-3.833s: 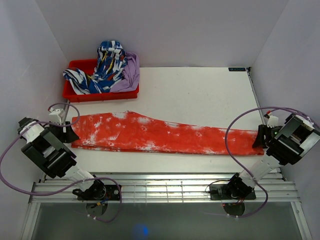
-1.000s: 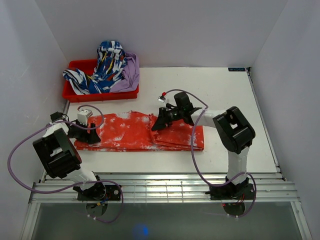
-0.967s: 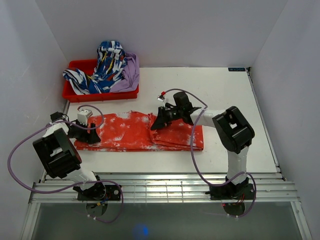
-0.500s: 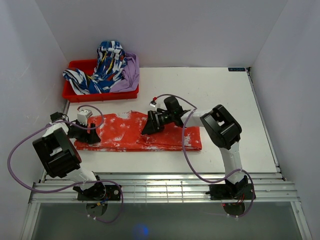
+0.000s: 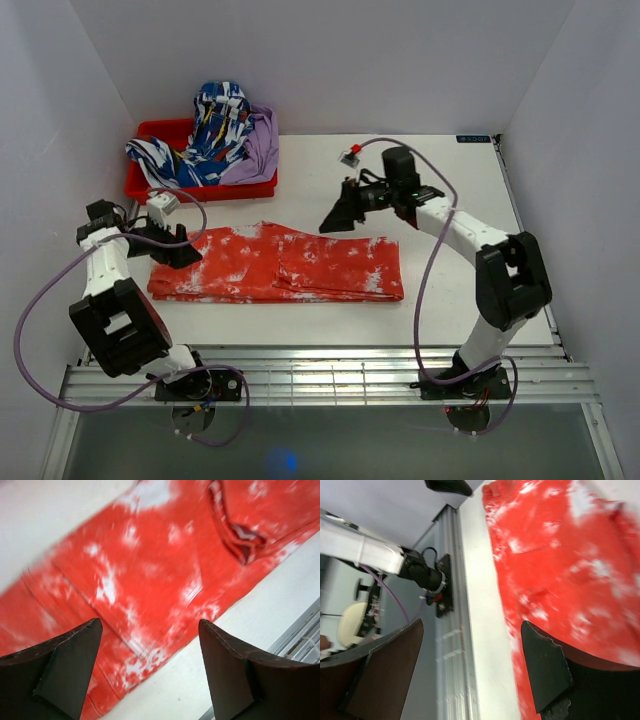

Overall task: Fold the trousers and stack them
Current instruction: Fold the trousers

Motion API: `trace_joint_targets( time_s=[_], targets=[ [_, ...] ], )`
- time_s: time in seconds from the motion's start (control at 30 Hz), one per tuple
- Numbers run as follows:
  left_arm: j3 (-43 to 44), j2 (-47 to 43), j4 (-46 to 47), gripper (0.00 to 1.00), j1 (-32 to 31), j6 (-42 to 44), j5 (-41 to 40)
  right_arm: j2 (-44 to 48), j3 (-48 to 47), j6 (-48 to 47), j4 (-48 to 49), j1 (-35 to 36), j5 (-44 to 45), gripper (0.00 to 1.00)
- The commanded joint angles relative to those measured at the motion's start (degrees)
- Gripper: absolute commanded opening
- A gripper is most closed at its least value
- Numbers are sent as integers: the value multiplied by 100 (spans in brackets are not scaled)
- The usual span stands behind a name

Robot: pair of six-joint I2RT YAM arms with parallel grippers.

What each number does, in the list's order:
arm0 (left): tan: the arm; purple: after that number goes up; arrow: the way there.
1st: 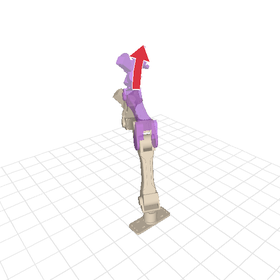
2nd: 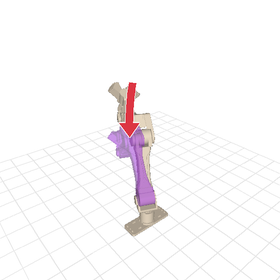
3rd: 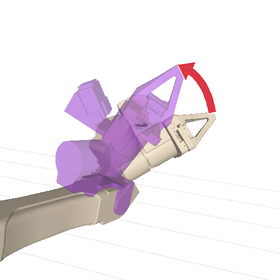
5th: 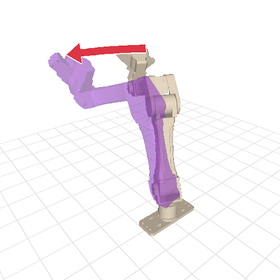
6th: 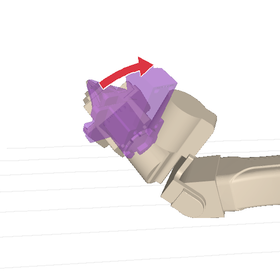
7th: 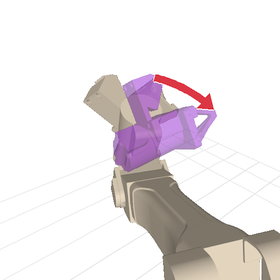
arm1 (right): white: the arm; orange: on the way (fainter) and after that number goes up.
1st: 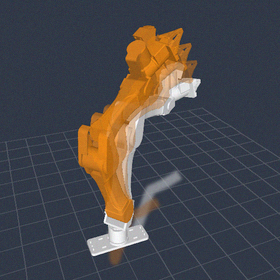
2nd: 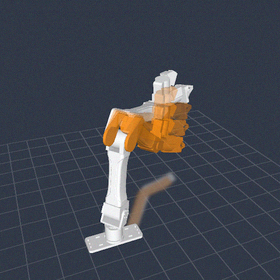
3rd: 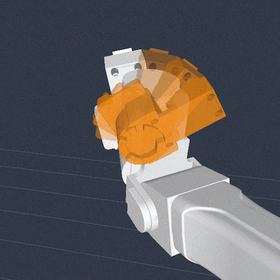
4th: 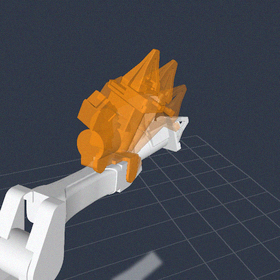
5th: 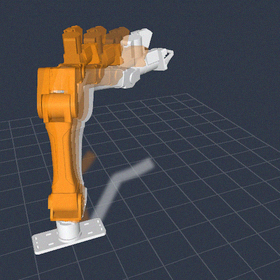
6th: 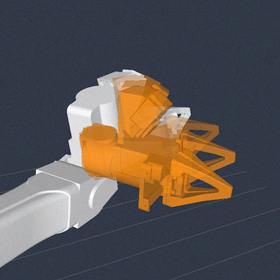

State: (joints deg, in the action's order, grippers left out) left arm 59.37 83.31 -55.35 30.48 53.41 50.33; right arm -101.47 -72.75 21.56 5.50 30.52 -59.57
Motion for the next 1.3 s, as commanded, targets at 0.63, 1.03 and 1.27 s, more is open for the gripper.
trace_joint_targets(
  time_s=[0.63, 1.03, 1.27],
  targets=[
    [-1068, 1652, 6044, 82, -4578, -7142, 1560, -2018, 963, -6529, -5939, -2770, -1235, 67],
    [-383, 2781, 5421, 82, -4612, -7160, 1382, -129, 1159, -4863, -4609, -3201, 999, 90],
    [-331, -13, 4616, 91, -4657, -5870, 937, 2451, 1657, -4951, -3619, -3457, 2721, 90]
  ],
)
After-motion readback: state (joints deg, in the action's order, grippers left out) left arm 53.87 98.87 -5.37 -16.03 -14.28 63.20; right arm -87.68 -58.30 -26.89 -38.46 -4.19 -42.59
